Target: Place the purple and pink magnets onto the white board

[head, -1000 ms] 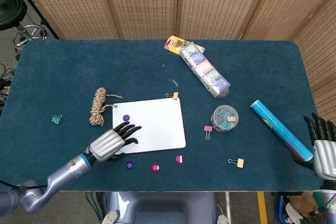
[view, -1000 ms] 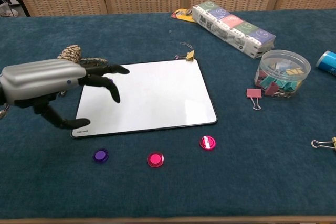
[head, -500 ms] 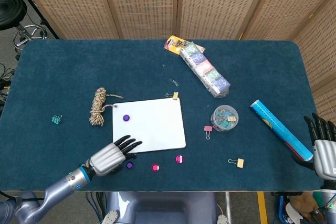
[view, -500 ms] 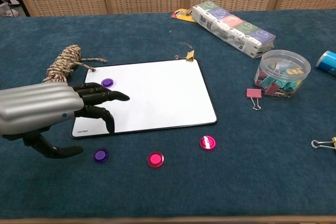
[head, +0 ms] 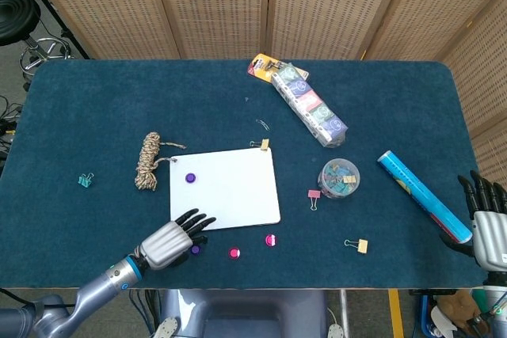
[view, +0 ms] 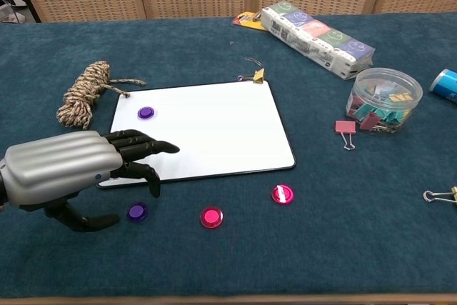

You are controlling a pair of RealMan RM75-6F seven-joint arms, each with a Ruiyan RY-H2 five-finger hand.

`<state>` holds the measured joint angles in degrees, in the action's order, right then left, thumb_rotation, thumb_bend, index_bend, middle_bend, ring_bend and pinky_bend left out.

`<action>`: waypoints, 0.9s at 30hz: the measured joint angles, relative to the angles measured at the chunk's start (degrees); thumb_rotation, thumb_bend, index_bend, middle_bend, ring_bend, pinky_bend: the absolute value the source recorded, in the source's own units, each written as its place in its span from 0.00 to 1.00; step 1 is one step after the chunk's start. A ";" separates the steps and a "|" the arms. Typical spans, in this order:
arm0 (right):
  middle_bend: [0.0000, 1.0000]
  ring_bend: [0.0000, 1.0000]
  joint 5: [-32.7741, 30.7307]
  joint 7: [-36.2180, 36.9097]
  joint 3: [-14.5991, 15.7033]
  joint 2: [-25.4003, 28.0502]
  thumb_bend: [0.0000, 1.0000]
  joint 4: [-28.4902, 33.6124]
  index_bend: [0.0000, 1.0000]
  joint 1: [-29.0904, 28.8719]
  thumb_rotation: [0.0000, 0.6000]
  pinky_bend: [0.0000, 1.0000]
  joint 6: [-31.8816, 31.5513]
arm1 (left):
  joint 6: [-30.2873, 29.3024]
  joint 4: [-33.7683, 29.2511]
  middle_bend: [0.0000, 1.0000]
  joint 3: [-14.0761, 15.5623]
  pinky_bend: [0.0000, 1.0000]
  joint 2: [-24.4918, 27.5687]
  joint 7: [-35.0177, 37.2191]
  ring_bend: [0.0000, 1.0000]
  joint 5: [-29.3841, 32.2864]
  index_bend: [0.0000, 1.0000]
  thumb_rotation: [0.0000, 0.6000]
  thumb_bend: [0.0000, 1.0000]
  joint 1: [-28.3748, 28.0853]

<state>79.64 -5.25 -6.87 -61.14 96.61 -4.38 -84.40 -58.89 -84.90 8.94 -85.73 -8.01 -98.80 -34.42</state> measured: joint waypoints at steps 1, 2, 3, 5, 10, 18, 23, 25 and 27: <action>0.00 0.00 0.00 0.00 0.00 0.01 0.00 -0.01 0.00 0.00 1.00 0.00 0.01 | 0.02 0.13 0.00 -0.03 0.00 -0.14 -0.13 0.00 0.08 0.35 1.00 0.36 0.05; 0.00 0.00 0.02 0.00 0.01 0.02 0.00 0.00 0.00 0.00 1.00 0.00 0.00 | 0.06 0.27 0.00 -0.06 0.00 -0.28 -0.22 0.00 0.18 0.35 1.00 0.36 0.09; 0.00 0.00 0.05 0.01 0.01 0.02 0.00 0.01 0.00 0.01 1.00 0.00 -0.05 | 0.15 0.46 0.00 -0.07 0.00 -0.47 -0.31 0.00 0.30 0.35 1.00 0.36 0.15; 0.00 0.00 0.11 0.05 0.02 0.05 0.00 0.05 0.00 0.03 1.00 0.00 -0.10 | 0.26 0.76 0.00 -0.08 0.00 -0.76 -0.36 0.00 0.44 0.35 1.00 0.36 0.23; 0.00 0.00 0.04 0.12 0.02 0.09 0.00 0.05 0.00 0.05 1.00 0.00 -0.09 | 0.20 1.51 0.00 -0.02 0.00 -1.54 -0.05 0.00 0.54 0.35 1.00 0.36 0.47; 0.00 0.00 -0.10 0.25 -0.04 0.12 0.00 0.02 0.00 0.03 1.00 0.00 -0.03 | 0.88 2.27 0.00 0.01 0.00 -2.38 -0.10 0.00 0.85 0.35 1.00 0.36 0.41; 0.00 0.00 -0.12 0.47 -0.08 0.21 0.00 0.05 0.00 0.04 1.00 0.00 -0.02 | 1.01 2.43 0.00 0.04 0.00 -2.61 -0.05 0.00 1.03 0.36 1.00 0.36 0.48; 0.00 0.00 -0.11 0.50 -0.07 0.23 0.00 0.07 0.00 0.05 1.00 0.00 -0.03 | 0.99 2.53 0.00 0.00 0.00 -2.76 -0.01 0.00 1.01 0.37 1.00 0.36 0.45; 0.00 0.00 -0.13 0.55 -0.08 0.25 0.00 0.08 0.00 0.05 1.00 0.00 -0.02 | 0.98 2.66 0.00 -0.07 0.00 -2.95 0.01 0.00 1.02 0.39 1.00 0.36 0.44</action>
<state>79.51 -4.71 -6.95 -60.89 96.69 -4.33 -84.42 -57.91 -82.24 8.87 -88.68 -8.00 -97.78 -33.98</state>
